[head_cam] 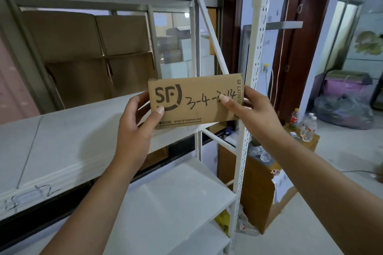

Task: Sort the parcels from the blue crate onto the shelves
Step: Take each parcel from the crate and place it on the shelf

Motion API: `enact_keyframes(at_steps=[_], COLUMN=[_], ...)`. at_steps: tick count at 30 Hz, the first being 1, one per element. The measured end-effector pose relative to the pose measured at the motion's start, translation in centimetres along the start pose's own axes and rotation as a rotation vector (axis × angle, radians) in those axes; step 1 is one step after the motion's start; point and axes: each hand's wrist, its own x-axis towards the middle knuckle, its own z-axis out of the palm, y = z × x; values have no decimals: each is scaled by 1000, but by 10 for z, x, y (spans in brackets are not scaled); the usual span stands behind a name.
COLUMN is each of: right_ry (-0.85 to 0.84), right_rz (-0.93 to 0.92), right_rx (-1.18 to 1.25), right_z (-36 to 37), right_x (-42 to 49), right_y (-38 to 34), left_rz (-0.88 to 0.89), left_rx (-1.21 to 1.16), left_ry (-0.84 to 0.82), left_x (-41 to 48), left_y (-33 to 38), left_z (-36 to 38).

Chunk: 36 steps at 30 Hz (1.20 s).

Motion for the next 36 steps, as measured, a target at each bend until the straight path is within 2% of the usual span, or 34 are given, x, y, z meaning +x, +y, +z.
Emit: enact_keyframes(at_steps=[9, 13, 20, 23, 28, 31, 34, 36], right_ry=[-156, -242, -417, -497, -534, -550, -548, -533], right_rz=[-26, -67, -124, -114, -22, 46, 87, 158], right_rx=[79, 113, 154, 194, 304, 405, 473, 538], right_z=[21, 29, 32, 32, 30, 29, 31, 32], right_x=[96, 127, 169, 179, 180, 176, 174, 175], right_y=[39, 66, 102, 109, 117, 123, 126, 122], left_rz=[-24, -23, -131, -162, -182, -251, -353, -387], left_rx=[28, 65, 158, 200, 252, 159, -62, -117], left_ry=[119, 193, 321, 393, 387, 375, 448, 477], left_x=[53, 56, 41, 37, 31, 35, 39, 40], left_y=[-28, -39, -36, -38, -36, -35, -36, -36], left_z=[20, 30, 55, 64, 72, 71, 69, 68])
